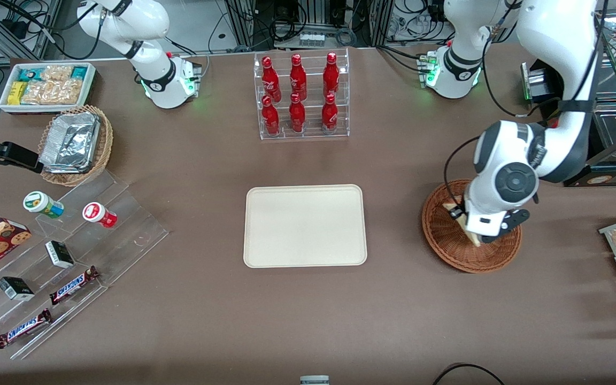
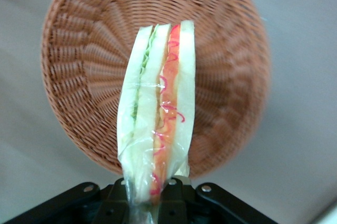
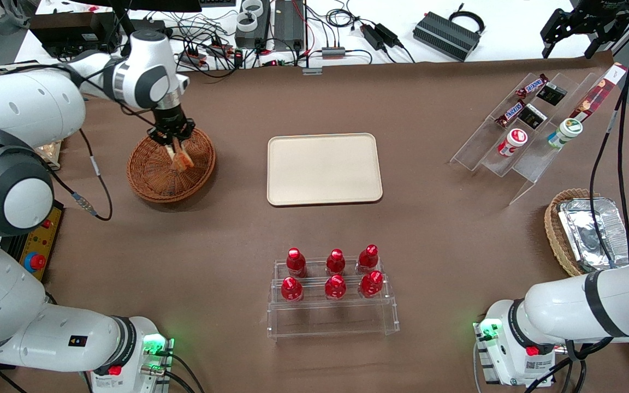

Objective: Place sandwich from basket to tray
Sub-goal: 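Lift the sandwich and carry it with the left gripper over the tray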

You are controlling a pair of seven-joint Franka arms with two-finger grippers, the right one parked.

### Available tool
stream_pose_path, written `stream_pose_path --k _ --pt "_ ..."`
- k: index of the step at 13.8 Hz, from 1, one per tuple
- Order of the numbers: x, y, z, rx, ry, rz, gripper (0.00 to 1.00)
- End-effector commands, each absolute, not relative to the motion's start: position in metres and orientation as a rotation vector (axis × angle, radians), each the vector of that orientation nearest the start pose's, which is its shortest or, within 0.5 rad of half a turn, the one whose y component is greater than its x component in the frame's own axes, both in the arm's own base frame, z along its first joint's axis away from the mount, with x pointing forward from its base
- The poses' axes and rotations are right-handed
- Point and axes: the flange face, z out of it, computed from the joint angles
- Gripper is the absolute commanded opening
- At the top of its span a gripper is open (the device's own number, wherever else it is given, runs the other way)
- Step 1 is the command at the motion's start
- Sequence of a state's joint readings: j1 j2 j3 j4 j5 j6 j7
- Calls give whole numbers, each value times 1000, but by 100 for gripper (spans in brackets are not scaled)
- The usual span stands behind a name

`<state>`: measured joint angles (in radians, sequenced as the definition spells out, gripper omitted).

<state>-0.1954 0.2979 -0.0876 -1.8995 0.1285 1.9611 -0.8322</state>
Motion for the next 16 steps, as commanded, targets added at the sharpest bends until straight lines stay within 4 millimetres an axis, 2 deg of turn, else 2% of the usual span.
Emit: stream_pose_path --k 1,4,6,7,9,12,16 --pt "562 -203 347 -2880 -516 191 0" --pt "551 -270 363 -2949 -321 135 0" --pt "545 -319 355 -2984 -208 137 0" --pt "543 -348 344 -2997 -147 146 0" --pt "540 -395 330 -3028 -78 157 0" --pt "536 -436 312 -3079 -20 153 0" --pt "530 -460 285 -3131 9 125 0"
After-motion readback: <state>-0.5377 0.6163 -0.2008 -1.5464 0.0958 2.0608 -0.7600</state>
